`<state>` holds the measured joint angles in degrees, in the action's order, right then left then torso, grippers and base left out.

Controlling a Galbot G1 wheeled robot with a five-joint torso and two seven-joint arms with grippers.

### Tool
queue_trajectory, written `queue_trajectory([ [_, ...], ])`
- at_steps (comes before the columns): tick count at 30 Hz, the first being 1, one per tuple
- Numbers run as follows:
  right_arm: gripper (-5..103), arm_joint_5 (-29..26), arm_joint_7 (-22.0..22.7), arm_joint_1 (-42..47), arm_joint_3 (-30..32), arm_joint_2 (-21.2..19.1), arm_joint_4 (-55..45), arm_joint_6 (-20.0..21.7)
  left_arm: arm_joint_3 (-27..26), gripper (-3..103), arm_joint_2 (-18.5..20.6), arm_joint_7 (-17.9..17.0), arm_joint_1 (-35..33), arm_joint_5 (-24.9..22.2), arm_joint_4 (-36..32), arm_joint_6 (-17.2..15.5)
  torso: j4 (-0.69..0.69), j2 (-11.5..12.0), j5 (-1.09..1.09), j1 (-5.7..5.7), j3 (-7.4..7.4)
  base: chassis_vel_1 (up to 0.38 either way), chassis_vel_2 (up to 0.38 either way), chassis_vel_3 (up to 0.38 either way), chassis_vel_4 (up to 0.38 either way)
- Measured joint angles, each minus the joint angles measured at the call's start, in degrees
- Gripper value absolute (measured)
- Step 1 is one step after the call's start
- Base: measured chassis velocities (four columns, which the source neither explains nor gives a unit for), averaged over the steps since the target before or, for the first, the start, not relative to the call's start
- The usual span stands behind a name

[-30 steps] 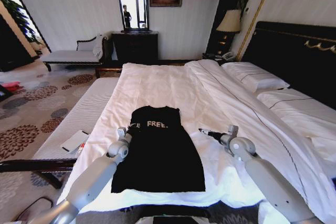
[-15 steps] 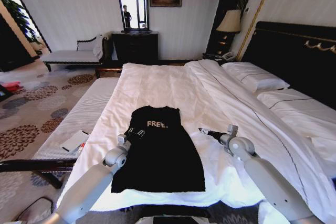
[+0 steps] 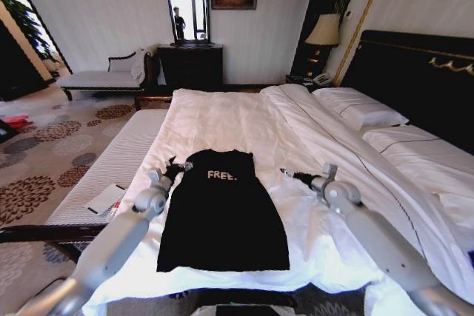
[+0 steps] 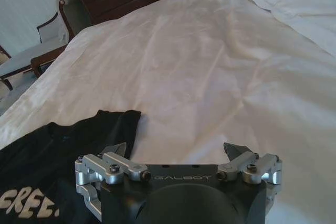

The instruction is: Fold the clothes on the bed.

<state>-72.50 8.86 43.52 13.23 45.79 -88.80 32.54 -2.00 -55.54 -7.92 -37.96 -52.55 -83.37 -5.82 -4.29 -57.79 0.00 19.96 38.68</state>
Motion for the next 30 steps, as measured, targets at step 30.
queue_trajectory([
  [30, 100, 0.1, -2.1, -22.3, -16.2, 7.0, 22.6, 0.5, 11.1, 100, -5.8, 6.6, 16.8, -5.5, 28.2, -5.9, -0.03, 0.0, 0.0, -0.01, -0.01, 0.0, 0.0, 0.0, 0.0],
])
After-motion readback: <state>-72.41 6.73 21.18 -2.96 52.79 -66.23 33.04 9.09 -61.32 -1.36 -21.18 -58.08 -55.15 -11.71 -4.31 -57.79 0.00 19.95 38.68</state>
